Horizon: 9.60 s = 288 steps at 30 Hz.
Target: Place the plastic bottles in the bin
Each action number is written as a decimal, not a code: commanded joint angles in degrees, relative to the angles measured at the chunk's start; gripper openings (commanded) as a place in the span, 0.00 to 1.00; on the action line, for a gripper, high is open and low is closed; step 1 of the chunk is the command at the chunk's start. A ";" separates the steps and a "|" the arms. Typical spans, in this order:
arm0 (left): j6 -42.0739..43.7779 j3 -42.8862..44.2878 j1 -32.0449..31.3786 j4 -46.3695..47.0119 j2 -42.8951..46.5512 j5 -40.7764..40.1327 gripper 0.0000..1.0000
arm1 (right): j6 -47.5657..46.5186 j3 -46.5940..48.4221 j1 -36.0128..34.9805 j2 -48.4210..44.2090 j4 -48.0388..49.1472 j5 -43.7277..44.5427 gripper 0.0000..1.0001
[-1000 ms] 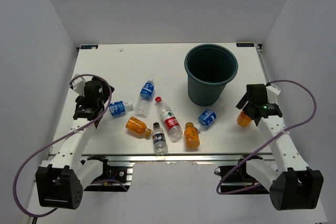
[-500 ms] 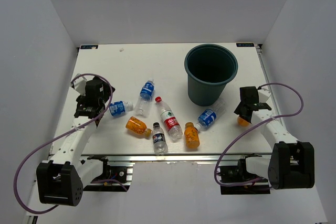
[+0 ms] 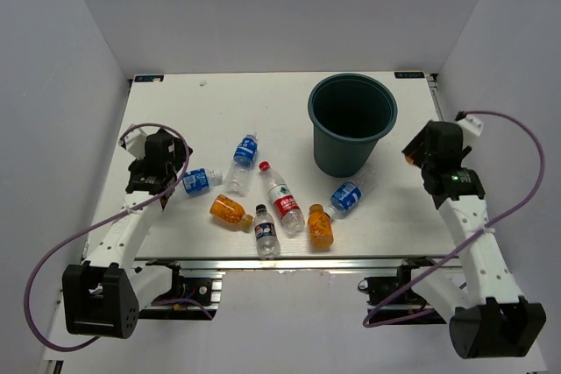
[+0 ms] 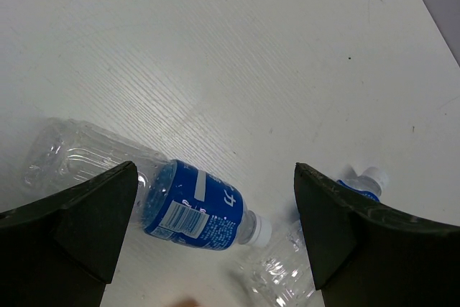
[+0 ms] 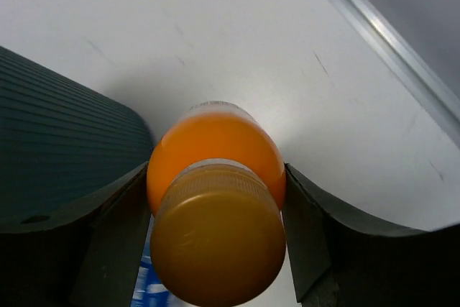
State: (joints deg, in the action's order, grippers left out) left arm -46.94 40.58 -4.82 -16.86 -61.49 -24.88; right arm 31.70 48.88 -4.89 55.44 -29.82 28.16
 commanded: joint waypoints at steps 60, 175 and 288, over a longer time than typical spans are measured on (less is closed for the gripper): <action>-32.60 0.81 0.34 -10.38 -16.12 -7.27 0.78 | -12.63 5.78 -16.21 -7.81 18.49 -14.26 0.89; 5.89 10.75 -11.62 3.62 -2.49 -6.47 0.98 | 21.82 -14.87 -36.86 6.16 17.50 7.17 0.89; 23.38 24.54 -14.87 4.13 -37.48 19.20 0.39 | 2.75 -8.89 -10.59 -12.46 7.41 8.58 0.89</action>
State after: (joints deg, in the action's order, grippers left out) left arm -22.37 60.34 -19.53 -9.98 -100.55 0.86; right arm 34.02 41.04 -16.08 43.83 -23.09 38.13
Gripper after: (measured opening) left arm 0.689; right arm 0.894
